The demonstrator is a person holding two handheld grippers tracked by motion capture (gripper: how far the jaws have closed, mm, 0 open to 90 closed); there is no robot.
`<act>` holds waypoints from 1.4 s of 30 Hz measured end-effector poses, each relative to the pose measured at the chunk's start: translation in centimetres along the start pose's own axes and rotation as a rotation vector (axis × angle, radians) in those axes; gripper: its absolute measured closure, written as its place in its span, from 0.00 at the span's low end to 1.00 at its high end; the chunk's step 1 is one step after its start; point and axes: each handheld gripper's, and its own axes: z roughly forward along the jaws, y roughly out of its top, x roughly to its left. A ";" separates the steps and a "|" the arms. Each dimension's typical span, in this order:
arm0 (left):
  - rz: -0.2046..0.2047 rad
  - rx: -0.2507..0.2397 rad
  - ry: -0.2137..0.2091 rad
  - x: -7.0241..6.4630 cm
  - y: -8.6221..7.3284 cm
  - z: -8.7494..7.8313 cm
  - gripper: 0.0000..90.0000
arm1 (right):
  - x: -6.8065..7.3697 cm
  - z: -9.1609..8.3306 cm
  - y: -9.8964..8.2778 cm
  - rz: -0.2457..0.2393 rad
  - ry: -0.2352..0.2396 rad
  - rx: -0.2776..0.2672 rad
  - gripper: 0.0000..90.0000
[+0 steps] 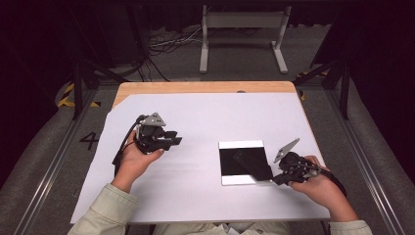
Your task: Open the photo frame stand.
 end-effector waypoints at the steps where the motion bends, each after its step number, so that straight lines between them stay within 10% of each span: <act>1: 0.004 0.003 0.002 0.0 0.0 0.0 0.74 | 0.0 -0.1 0.0 0.002 0.004 -0.007 0.98; 34: -0.012 0.009 0.023 0.5 -0.5 0.2 0.71 | -0.3 -3.5 0.0 0.036 0.064 -0.394 1.00; 42: -0.016 0.008 0.021 0.5 -0.6 0.2 0.71 | -0.3 -3.5 0.1 0.040 0.062 -0.414 1.00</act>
